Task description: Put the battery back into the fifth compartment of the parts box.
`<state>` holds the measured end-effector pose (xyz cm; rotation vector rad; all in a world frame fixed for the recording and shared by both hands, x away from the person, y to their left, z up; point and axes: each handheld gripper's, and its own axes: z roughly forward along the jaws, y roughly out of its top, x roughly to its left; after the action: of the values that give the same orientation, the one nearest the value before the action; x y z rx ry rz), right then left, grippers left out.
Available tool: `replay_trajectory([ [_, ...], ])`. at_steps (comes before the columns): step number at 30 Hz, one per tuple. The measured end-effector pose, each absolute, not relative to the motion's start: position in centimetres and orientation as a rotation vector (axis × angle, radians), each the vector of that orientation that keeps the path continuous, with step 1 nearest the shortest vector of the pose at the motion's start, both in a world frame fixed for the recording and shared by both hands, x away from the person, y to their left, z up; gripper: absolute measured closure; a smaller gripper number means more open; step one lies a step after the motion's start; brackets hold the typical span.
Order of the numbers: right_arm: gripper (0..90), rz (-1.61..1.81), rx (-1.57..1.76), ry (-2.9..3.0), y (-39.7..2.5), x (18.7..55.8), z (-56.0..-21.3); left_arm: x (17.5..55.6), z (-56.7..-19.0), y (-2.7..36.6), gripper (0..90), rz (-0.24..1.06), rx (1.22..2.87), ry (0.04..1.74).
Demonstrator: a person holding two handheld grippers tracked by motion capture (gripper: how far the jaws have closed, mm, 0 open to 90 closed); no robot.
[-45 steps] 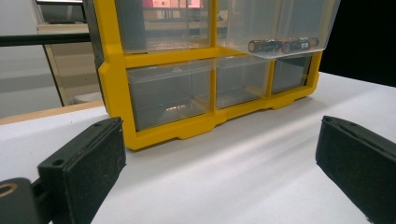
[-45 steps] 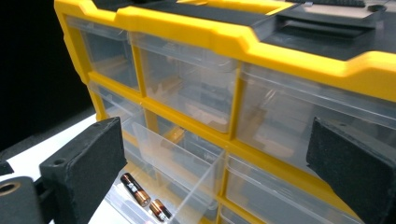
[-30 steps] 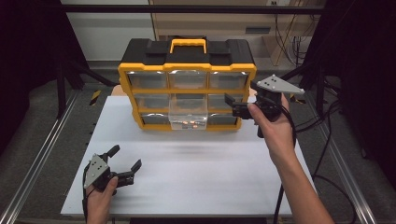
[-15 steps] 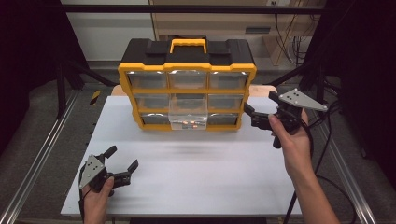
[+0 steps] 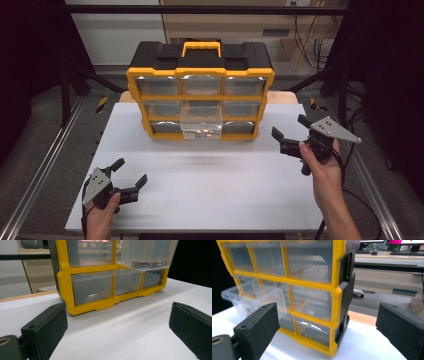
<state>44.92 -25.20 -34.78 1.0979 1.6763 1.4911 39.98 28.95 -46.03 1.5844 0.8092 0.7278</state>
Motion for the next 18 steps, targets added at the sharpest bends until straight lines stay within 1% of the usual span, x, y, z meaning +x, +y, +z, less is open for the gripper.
replay_trajectory([
  [8,5.1,1.474,1.078,1.686,-26.0,43.7,-36.4,40.2,-46.2,28.8,1.6,0.693,1.614,0.787],
  [18,5.4,1.434,1.042,1.703,-26.4,42.0,-38.5,40.1,-46.2,29.0,1.6,0.687,1.611,0.796],
])
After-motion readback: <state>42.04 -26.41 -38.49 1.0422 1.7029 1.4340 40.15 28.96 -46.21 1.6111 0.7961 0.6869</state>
